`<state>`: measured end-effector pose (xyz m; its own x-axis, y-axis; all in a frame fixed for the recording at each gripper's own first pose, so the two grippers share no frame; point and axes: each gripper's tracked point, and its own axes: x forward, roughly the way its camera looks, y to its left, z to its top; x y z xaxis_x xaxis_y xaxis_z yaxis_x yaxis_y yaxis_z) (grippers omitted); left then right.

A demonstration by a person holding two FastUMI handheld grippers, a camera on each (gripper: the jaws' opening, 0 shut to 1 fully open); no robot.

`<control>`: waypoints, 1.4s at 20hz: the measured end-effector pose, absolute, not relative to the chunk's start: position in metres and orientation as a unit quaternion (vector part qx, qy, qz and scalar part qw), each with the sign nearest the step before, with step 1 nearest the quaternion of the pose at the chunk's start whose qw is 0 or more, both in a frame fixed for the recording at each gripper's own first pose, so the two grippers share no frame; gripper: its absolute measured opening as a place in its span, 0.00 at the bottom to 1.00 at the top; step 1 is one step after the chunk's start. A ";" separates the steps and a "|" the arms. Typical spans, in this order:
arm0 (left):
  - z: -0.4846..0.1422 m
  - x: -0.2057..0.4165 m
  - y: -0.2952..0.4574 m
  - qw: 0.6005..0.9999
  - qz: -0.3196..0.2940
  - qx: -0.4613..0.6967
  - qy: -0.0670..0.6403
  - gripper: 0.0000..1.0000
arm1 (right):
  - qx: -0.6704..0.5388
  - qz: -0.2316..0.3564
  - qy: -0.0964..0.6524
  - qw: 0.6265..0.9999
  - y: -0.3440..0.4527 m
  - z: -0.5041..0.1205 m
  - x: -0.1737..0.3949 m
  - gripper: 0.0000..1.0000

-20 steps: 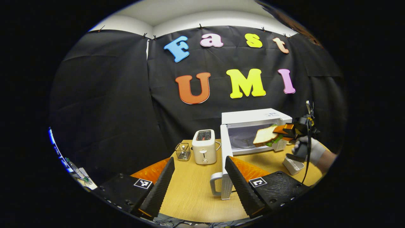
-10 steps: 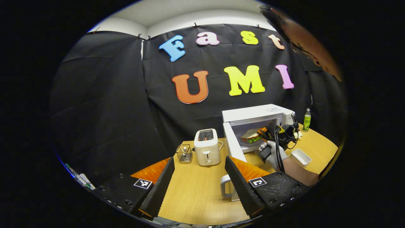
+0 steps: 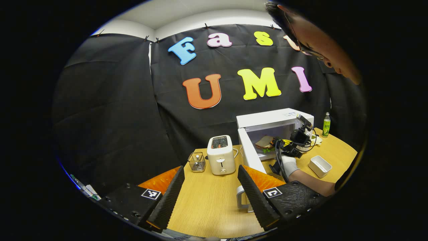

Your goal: Open the microwave oven with the left hand, put the food in, and close the microwave oven.

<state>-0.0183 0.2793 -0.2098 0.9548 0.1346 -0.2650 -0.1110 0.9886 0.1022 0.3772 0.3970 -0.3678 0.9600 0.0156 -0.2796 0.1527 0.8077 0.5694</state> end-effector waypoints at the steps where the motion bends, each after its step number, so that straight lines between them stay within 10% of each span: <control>1: -0.209 -0.018 0.280 0.988 0.063 0.042 0.136 0.95 | 0.287 -0.035 0.132 0.948 0.394 -0.364 0.376 0.60; 2: -0.209 -0.020 0.281 0.988 0.065 0.040 0.133 0.95 | 0.266 -0.035 0.127 0.955 0.391 -0.361 0.373 0.89; 4: -0.208 -0.021 0.282 0.988 0.070 0.039 0.129 0.95 | 0.232 -0.028 0.117 0.965 0.381 -0.349 0.366 1.00; 21: -0.207 -0.007 0.286 0.989 0.083 -0.008 0.122 0.93 | 0.013 0.103 0.106 0.989 0.240 -0.137 0.185 1.00; 27: -0.236 0.005 0.274 0.989 0.047 -0.022 0.137 0.63 | -0.019 0.076 0.102 0.992 0.169 -0.077 0.121 1.00; 28: -0.245 0.007 0.272 0.988 0.041 -0.030 0.145 0.36 | -0.017 0.072 0.100 0.992 0.163 -0.071 0.112 0.92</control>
<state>0.0066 0.2720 -0.2451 0.9547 0.0715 -0.2888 -0.0888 0.9949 -0.0470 0.1124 0.1631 -0.0710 0.9695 0.1388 -0.2019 -0.1457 0.9891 -0.0197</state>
